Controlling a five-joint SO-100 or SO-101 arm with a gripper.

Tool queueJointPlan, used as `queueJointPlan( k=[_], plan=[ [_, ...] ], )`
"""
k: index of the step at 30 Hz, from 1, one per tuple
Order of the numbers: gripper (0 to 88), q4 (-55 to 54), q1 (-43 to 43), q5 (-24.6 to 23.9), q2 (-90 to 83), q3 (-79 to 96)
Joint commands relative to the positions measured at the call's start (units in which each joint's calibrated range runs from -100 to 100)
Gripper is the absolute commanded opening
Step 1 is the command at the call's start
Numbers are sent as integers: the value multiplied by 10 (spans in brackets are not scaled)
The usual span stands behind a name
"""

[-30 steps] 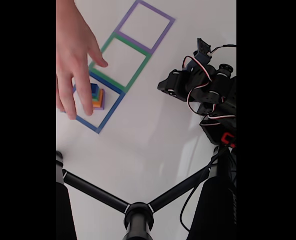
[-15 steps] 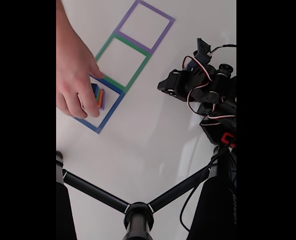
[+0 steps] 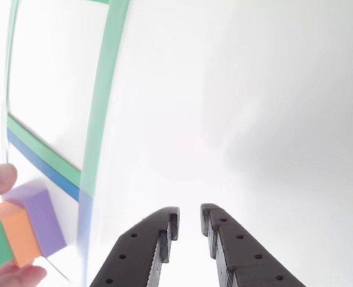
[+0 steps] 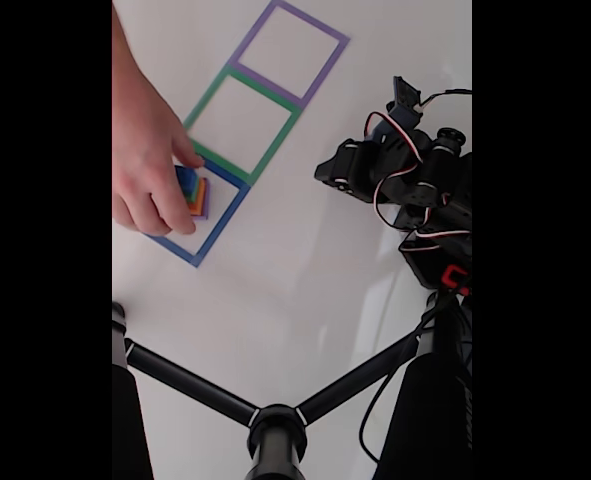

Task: Tower of hanoi

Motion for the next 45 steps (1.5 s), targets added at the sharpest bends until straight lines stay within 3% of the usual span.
queueJointPlan(
  k=[1, 45],
  plan=[
    [2, -1, 2, -4, -6, -3],
    [2, -1, 2, -4, -6, -3]
  ],
)
